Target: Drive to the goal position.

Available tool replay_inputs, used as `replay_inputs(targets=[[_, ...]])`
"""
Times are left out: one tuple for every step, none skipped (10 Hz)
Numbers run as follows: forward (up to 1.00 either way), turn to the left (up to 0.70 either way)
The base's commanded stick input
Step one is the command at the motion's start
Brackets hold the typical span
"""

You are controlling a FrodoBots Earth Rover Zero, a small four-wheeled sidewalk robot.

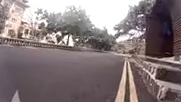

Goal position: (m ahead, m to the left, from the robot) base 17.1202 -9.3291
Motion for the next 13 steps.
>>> replay_inputs(targets=[[0.50, -0.50], [0.50, -0.48], [0.50, -0.43], [0.50, -0.07], [0.50, 0.00], [0.50, 0.00], [0.50, 0.00], [0.50, 0.00], [0.50, 0.00], [0.50, 0.00], [0.50, -0.48], [0.50, -0.50], [0.50, -0.50]])
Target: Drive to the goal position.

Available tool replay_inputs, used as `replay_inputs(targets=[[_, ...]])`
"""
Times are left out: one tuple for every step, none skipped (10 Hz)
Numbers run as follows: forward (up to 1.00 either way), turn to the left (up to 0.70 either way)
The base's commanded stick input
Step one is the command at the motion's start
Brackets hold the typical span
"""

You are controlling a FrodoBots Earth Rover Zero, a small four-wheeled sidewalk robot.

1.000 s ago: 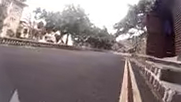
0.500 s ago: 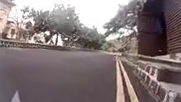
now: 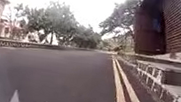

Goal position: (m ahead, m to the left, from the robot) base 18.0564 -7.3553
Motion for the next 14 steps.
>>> replay_inputs(targets=[[0.50, -0.50], [0.50, -0.50], [0.50, -0.50], [0.50, -0.50], [0.50, -0.20], [0.50, 0.00], [0.50, 0.00], [0.50, 0.00], [0.50, 0.00], [0.50, 0.00], [0.50, 0.00], [0.50, 0.00], [0.50, 0.00], [0.50, -0.19]])
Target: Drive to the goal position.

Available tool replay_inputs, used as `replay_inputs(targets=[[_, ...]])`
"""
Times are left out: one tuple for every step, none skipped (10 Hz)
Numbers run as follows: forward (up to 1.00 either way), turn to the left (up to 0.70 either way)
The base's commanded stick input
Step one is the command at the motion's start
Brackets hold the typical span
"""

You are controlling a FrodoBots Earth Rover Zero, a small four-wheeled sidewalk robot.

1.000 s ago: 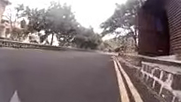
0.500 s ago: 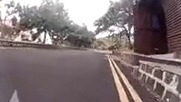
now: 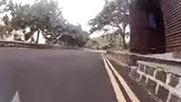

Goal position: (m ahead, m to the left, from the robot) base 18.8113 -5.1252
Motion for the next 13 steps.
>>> replay_inputs(targets=[[0.50, -0.38], [0.50, -0.50], [0.50, -0.50], [0.50, -0.50], [0.50, -0.37], [0.50, -0.01], [0.50, 0.00], [0.50, 0.00], [0.50, 0.00], [0.50, 0.00], [0.50, 0.00], [0.50, 0.00], [0.50, 0.00]])
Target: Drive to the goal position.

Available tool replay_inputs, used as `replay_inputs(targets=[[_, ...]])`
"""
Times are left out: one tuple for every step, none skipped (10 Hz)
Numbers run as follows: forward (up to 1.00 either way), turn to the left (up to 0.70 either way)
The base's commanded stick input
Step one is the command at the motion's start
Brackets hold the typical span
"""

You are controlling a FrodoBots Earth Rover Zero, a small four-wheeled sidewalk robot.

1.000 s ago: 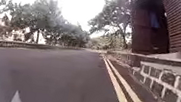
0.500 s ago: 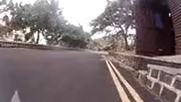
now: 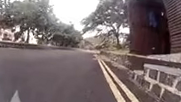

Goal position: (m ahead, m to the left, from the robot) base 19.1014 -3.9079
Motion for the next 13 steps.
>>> replay_inputs(targets=[[0.50, 0.00], [0.50, 0.00], [0.50, 0.00], [0.50, 0.00], [0.50, 0.00], [0.50, 0.00], [0.50, 0.00], [0.50, 0.00], [0.50, 0.00], [0.50, 0.00], [0.50, 0.00], [0.50, 0.00], [0.50, 0.00]])
